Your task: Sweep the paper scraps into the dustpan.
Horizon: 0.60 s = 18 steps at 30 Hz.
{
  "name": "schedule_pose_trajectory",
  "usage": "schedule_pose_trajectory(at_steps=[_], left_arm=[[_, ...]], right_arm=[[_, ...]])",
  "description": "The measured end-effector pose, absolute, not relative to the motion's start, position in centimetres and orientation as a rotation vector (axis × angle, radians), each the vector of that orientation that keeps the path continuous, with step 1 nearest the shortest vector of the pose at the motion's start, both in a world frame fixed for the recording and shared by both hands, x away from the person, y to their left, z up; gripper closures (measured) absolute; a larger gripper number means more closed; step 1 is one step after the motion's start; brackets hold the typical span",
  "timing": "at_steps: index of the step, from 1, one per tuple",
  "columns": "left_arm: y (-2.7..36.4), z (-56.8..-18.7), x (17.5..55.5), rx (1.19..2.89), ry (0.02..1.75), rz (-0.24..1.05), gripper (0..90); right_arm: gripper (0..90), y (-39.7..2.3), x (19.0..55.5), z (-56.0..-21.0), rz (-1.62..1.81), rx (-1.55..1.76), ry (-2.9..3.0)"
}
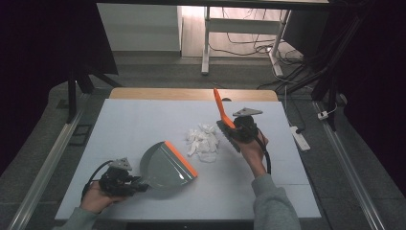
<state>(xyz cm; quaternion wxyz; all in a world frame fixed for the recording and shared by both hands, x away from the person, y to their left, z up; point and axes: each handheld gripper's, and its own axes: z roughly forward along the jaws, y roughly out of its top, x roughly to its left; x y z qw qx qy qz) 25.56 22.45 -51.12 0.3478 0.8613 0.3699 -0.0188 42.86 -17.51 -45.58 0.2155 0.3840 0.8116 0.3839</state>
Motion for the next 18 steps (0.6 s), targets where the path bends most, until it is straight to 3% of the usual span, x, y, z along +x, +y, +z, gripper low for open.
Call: schedule_pose_trajectory(at_steps=[18], left_arm=[[22.5, -51.4, 26.3, 2.232, 0.954, -0.075, 61.3]], right_arm=[[70.3, -15.3, 46.7, -47.2, 0.959, 1.063, 2.285]])
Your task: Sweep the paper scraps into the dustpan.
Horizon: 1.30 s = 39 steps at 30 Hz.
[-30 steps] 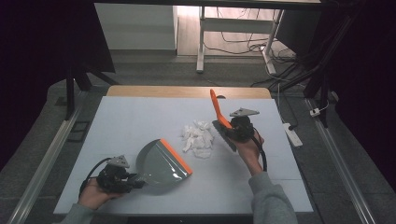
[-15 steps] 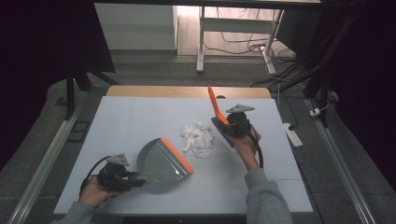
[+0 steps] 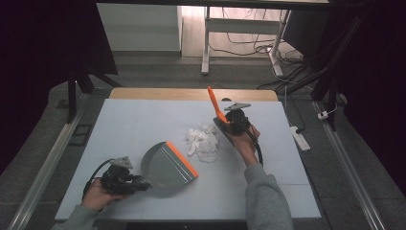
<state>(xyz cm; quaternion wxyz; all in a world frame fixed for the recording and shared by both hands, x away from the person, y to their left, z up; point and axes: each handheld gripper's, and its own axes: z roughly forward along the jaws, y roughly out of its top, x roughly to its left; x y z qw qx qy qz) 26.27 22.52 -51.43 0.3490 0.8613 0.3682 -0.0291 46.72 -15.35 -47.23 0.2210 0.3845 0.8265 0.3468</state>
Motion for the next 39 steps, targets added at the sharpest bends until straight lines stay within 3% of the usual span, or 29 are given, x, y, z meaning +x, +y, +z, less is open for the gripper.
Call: schedule_pose_trajectory(at_steps=[17, 39], left_arm=[[22.4, -51.8, 26.5, 2.236, 0.96, -0.095, 61.3], [22.6, -52.0, 26.7, 2.221, 0.977, -0.116, 61.3]], right_arm=[[70.3, -13.3, 49.0, -48.4, 0.915, 1.026, 2.347], [70.3, -10.0, 45.8, -48.5, 0.956, 0.883, 2.474]])
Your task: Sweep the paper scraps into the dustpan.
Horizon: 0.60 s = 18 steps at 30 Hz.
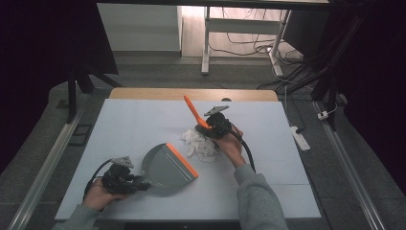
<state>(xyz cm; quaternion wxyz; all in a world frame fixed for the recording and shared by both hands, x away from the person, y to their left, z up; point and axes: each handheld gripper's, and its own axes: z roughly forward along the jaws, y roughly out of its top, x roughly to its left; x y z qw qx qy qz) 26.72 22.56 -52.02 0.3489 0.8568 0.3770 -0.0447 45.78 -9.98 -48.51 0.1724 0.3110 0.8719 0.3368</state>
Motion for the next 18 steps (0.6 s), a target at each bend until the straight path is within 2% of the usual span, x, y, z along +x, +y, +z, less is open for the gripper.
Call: schedule_pose_trajectory(at_steps=[18], left_arm=[[22.6, -52.0, 26.7, 2.218, 0.988, -0.118, 61.2]], right_arm=[[70.3, -8.5, 42.5, -48.7, 0.962, 0.773, 2.519]])
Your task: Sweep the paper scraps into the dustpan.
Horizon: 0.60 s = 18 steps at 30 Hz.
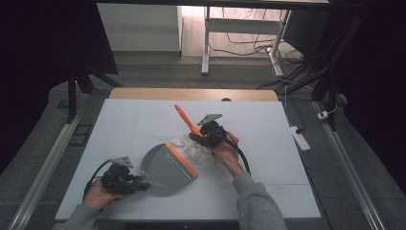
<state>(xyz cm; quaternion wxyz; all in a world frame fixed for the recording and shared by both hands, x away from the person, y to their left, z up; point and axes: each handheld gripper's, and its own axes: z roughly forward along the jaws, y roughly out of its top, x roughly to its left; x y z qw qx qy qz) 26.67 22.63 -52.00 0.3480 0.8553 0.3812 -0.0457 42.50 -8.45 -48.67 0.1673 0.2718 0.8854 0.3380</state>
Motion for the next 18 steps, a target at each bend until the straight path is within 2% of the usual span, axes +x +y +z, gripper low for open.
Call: schedule_pose_trajectory(at_steps=[18], left_arm=[[22.6, -52.0, 26.6, 2.218, 0.994, -0.119, 61.2]], right_arm=[[70.3, -7.4, 40.4, -48.4, 1.012, 0.7, 2.567]])
